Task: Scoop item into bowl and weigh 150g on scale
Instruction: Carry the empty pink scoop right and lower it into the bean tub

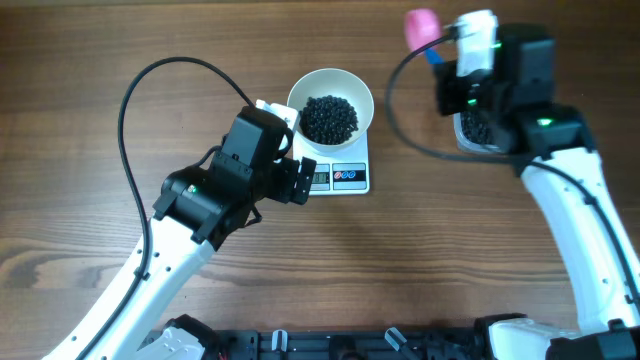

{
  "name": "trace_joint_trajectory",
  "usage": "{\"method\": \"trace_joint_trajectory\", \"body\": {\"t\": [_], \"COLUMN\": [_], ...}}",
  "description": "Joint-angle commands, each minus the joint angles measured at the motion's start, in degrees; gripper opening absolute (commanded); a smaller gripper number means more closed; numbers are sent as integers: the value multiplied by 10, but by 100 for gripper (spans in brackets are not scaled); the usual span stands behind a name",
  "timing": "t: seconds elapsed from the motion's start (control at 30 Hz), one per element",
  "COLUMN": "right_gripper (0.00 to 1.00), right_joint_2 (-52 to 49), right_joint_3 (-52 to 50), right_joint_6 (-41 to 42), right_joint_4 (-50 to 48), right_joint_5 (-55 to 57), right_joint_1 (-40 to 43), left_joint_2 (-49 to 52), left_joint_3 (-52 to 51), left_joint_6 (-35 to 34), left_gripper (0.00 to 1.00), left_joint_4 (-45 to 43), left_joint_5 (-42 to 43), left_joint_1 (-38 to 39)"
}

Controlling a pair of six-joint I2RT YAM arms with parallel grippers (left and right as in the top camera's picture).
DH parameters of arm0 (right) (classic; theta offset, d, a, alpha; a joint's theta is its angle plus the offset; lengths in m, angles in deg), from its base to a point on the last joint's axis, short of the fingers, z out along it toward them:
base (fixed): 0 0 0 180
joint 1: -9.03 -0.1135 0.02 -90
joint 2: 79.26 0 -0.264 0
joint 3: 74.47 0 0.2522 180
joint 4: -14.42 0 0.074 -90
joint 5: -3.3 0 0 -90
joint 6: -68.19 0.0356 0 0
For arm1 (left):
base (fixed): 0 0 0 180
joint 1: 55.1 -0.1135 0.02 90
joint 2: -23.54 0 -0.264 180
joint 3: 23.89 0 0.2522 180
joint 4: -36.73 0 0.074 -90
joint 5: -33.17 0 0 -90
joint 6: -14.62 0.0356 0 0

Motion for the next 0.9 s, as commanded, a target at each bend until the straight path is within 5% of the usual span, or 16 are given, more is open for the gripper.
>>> {"method": "trace_joint_trajectory", "body": {"t": [0.0, 0.4, 0.87], "right_gripper": [4, 4, 4], "right_joint_2": [0, -2, -2], "right_joint_3": [2, 2, 2], "right_joint_6": [13, 58, 151], "right_joint_4": [0, 5, -35], "right_joint_5": [-125, -260, -258], "right_joint_1": [50, 91, 91], "left_joint_2": [1, 1, 1], "left_joint_3": [-3, -3, -3], "left_joint_6": [8, 8, 8], "left_gripper": [100, 100, 100], "left_joint_4": [-2, -2, -2], "left_joint_5": [6, 6, 6], "left_joint_1": [-2, -2, -2]}}
